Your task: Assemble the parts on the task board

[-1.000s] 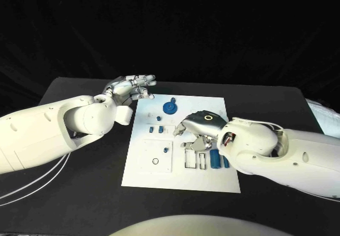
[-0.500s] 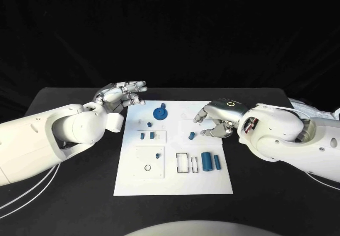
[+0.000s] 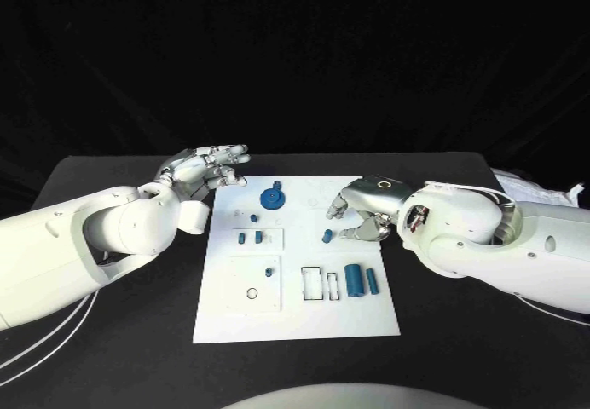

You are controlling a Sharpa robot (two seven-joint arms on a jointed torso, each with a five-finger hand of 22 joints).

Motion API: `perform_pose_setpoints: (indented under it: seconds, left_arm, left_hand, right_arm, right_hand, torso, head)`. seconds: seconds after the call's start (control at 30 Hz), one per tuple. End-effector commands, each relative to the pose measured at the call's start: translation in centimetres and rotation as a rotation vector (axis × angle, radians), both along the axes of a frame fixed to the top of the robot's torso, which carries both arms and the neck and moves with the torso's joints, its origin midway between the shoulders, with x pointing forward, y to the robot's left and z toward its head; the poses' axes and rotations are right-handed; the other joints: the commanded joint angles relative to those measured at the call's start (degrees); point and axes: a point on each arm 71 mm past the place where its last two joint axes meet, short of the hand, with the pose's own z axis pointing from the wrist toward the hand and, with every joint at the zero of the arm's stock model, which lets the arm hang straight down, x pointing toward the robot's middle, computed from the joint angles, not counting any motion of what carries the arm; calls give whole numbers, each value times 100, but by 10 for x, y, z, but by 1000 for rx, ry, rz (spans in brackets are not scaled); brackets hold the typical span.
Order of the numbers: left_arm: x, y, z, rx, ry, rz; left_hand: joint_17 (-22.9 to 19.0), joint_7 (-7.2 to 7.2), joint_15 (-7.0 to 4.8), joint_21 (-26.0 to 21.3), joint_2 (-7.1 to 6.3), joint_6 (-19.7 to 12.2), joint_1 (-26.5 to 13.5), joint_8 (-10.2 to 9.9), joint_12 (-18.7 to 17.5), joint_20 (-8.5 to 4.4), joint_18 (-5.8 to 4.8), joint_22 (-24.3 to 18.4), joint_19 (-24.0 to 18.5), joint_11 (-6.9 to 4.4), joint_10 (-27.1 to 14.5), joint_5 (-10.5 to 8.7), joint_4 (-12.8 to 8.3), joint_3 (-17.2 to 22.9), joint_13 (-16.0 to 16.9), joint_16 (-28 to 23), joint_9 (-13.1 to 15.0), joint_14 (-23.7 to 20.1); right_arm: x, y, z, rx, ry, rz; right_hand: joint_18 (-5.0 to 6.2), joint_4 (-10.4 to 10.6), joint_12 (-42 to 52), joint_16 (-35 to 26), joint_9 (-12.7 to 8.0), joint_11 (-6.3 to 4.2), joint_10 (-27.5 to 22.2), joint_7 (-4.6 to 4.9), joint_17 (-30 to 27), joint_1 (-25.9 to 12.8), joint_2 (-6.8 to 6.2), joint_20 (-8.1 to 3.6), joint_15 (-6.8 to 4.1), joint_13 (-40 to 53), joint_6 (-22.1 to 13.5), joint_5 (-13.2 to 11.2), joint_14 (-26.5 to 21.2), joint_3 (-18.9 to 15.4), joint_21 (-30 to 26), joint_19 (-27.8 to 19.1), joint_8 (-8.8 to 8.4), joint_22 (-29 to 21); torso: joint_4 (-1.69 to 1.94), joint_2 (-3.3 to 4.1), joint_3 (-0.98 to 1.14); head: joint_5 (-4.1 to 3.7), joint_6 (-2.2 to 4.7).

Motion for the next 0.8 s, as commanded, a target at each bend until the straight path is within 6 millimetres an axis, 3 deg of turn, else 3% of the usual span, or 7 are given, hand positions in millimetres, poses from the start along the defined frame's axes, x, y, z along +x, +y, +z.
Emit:
perform_pose_setpoints:
  seconds: [0.03, 0.3, 0.43, 0.8]
  left_arm:
    - [-1, -3, 1, -8, -13, -24]
    - [-1, -3, 1, -8, -14, -24]
    - [-1, -3, 1, -7, -14, -24]
    - [-1, -3, 1, -7, -14, -24]
  left_hand:
    - [-5, 13, 0, -36, 45, -34, 35, 24, 19, -1, 107, -6, 27, 0, -38, -18, -9, -31, 7, 23, -10, -56]
    - [-5, 13, 0, -36, 45, -34, 35, 24, 19, -1, 107, -6, 27, 0, -38, -18, -9, -31, 7, 23, -10, -56]
    - [-5, 13, 0, -36, 45, -34, 35, 24, 19, -1, 107, -6, 27, 0, -38, -18, -9, -31, 7, 23, -10, -56]
    - [-5, 13, 0, -36, 45, -34, 35, 24, 19, -1, 107, -6, 27, 0, -38, -18, -9, -31, 7, 23, -10, -56]
  right_arm:
    - [1, 4, -7, -45, 23, 11]
    - [2, 16, -16, -50, 48, 34]
    - [2, 18, -17, -52, 54, 40]
    - [5, 21, -20, -64, 54, 39]
  right_hand:
    - [5, 1, 61, 38, 11, -19, 132, 59, 39, 66, 33, -29, -58, 5, 62, -9, 20, 7, 52, 45, 28, 36]
    - [-10, 21, 84, 86, 24, -35, 300, 137, 90, 96, 97, -13, -14, -8, 188, 3, 44, 86, 76, 86, 49, 75]
    - [-14, 39, 94, 115, 33, -39, 412, 143, 121, 91, 116, 8, 8, -8, 277, 6, 53, 132, 91, 105, 62, 100]
    - [-34, 82, 83, 237, 58, -72, 693, 139, 250, 96, 190, 12, 3, -5, 516, 19, 84, 289, 169, 179, 98, 223]
  torso:
    - [0, -2, -6]
    - [3, -4, -6]
    - [-4, -3, -5]
    - [-1, -6, -3]
  head:
    - [27, -16]
    - [45, -39]
    - [87, -44]
    - [104, -58]
